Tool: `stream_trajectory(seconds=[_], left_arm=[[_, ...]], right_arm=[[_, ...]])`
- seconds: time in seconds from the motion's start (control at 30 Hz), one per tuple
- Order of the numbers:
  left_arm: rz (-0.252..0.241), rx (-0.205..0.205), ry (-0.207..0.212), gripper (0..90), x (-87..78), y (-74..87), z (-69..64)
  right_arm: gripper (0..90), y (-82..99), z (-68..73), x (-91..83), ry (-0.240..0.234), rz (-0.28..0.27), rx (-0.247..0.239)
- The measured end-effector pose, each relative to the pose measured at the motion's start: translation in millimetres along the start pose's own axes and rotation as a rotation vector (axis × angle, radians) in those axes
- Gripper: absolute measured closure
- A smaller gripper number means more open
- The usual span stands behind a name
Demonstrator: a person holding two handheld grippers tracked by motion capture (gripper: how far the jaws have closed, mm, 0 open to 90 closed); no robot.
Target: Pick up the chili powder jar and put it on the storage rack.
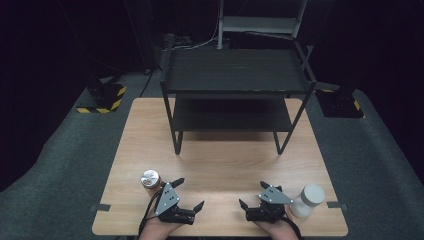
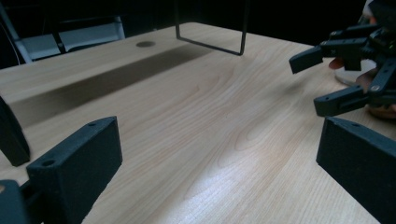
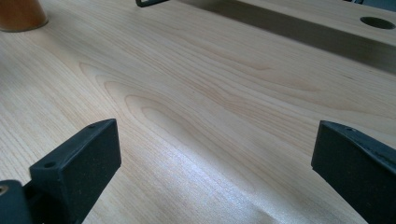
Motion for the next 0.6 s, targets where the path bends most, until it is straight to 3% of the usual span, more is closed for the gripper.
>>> stream_trajectory(seconds=[0.23,0.6], left_arm=[[-0.014,0.004,-0.038,0.4,-12.3,-5.6,4.1],[-0.047,-0.013,-0.13,0.4,-34.9,-5.1,17.9]], right_arm=[[1.3,0.0,0.0,0.0,0.001,0.0,0.001],[1.5,-0.2,0.2,0.2,0.001,0.002,-0.001]])
Point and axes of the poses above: each handheld gripper's, and its own axes: x roughly forward along the jaws, y roughly out of its underside, z roughly to its left, the point moved 7 cm from there along x, roughly forward along the jaws, and after that the axes turned 2 degrees about x, right-handed, at the moved point
